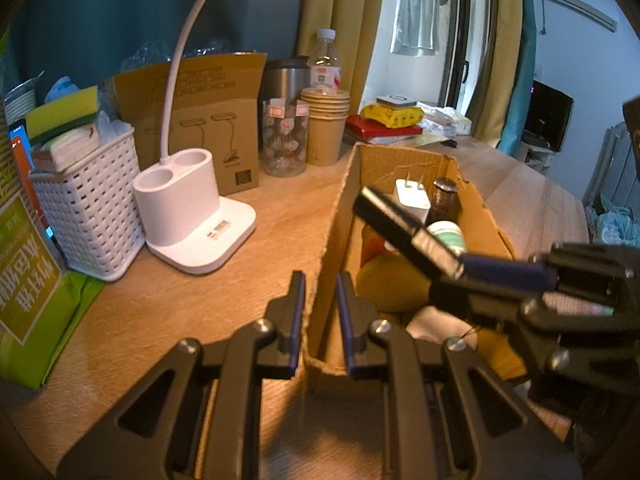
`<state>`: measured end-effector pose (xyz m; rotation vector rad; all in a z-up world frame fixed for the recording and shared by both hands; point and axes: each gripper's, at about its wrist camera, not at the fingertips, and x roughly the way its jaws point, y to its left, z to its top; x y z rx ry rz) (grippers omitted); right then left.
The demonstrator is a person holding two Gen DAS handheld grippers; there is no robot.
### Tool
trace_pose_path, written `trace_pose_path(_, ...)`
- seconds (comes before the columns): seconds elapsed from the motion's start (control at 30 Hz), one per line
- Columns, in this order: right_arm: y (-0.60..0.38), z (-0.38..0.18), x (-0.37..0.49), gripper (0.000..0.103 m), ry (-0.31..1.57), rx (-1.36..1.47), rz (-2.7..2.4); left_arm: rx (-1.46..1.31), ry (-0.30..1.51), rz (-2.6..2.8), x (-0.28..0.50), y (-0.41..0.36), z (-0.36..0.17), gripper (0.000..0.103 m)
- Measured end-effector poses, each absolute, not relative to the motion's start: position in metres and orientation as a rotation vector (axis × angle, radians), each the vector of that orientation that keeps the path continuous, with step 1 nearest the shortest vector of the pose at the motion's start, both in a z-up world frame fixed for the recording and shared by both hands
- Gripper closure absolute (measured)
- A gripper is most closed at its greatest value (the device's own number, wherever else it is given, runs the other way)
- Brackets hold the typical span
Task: Organize rigid objects
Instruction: 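Lower the flashlight into the box and open the right gripper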
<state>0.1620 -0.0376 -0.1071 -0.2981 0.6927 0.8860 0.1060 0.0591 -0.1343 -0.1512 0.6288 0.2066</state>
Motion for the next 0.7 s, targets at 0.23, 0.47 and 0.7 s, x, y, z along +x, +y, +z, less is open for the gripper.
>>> trace_pose_path(0.23,-0.034,-0.117,0.154,0.082,0.730,-0.355,0.924,-0.154,0.629,0.206,0.105,0.059,-0.136,0.086)
trace_pose_path(0.47,-0.033,-0.119,0.150,0.081,0.743,-0.374,0.936,-0.154,0.632,0.205,0.105,0.059,-0.136,0.086)
trace_pose_path(0.7,-0.034,-0.118,0.151,0.081,0.750,-0.370,0.936,-0.155,0.631,0.205,0.106,0.059,-0.136,0.086)
